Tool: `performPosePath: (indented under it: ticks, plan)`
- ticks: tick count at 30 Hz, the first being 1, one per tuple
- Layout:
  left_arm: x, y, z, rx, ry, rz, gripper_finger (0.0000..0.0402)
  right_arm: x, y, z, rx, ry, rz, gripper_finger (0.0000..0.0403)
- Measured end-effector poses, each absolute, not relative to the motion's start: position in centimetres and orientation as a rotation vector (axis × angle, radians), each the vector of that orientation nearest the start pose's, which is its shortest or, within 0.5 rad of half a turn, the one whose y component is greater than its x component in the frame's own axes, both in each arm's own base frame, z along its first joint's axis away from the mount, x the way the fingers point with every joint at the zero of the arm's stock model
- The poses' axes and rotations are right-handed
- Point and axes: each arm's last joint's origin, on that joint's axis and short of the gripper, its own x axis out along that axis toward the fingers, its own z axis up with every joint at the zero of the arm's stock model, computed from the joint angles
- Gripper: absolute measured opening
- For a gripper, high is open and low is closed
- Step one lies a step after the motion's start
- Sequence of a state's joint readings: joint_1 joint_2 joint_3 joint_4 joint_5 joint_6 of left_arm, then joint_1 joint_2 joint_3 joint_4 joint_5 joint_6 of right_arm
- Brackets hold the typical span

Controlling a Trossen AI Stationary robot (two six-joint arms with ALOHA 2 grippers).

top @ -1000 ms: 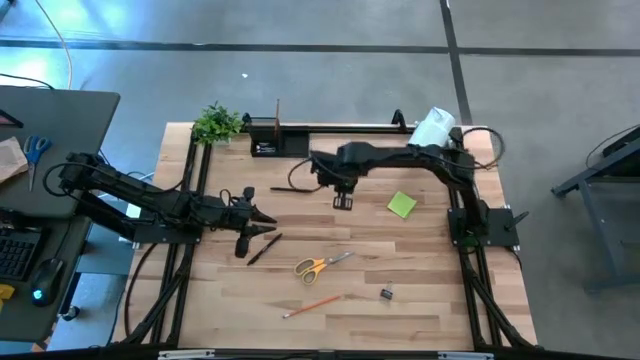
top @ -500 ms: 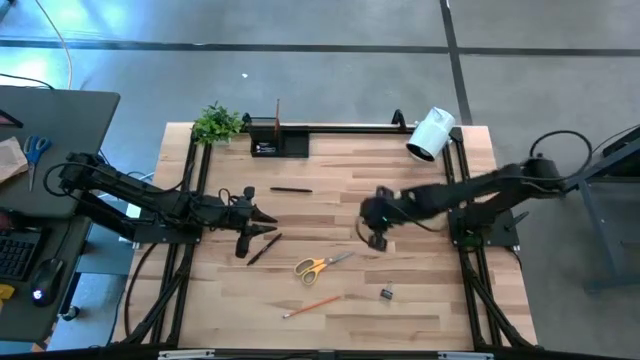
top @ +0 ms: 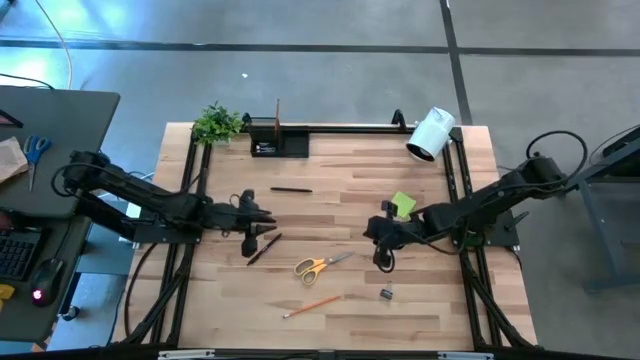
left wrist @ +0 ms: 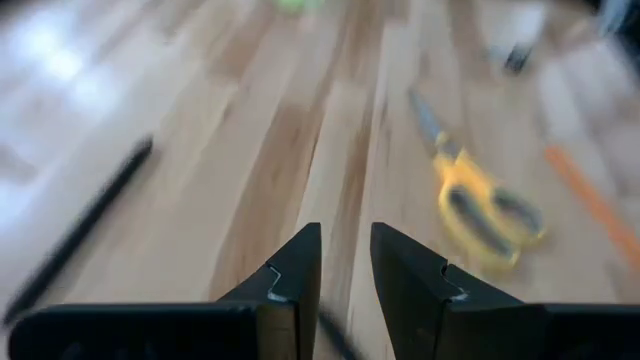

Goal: Pick and place office supplies into organizer
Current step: Put the bottom black pen into the top left section of the desk organizer

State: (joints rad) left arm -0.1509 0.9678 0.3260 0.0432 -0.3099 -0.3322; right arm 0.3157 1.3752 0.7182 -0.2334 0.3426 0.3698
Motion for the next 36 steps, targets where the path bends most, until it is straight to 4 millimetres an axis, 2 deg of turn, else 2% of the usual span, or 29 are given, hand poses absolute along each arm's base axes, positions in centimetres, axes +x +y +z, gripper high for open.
performPosePath:
  ticks: [7, 14, 23, 30, 36]
  plan:
    - [18.6, -2.3, 14.4, -0.235, 0.709, 0.249, 0.0081, 25.5, 7.2, 18.5, 0.053, 0.772, -0.198, 0.0001]
    - [19.0, -2.9, 12.1, -0.267, 0.837, 0.249, 0.0081, 26.8, 7.8, 17.9, 0.006, 0.712, -0.12, 0.0002]
    - [19.0, -3.3, 11.8, -0.351, 0.895, 0.134, 0.0081, 27.6, 8.1, 16.4, -0.01, 0.737, -0.1, 0.0003]
    - [18.8, -3.1, 11.7, -0.324, 0.904, 0.19, 0.0081, 28.1, 8.2, 15.6, -0.014, 0.738, -0.099, 0.0002]
    - [18.8, -2.9, 11.3, -0.292, 0.913, 0.244, 0.0081, 28.3, 8.2, 15.7, -0.036, 0.714, -0.095, 0.0002]
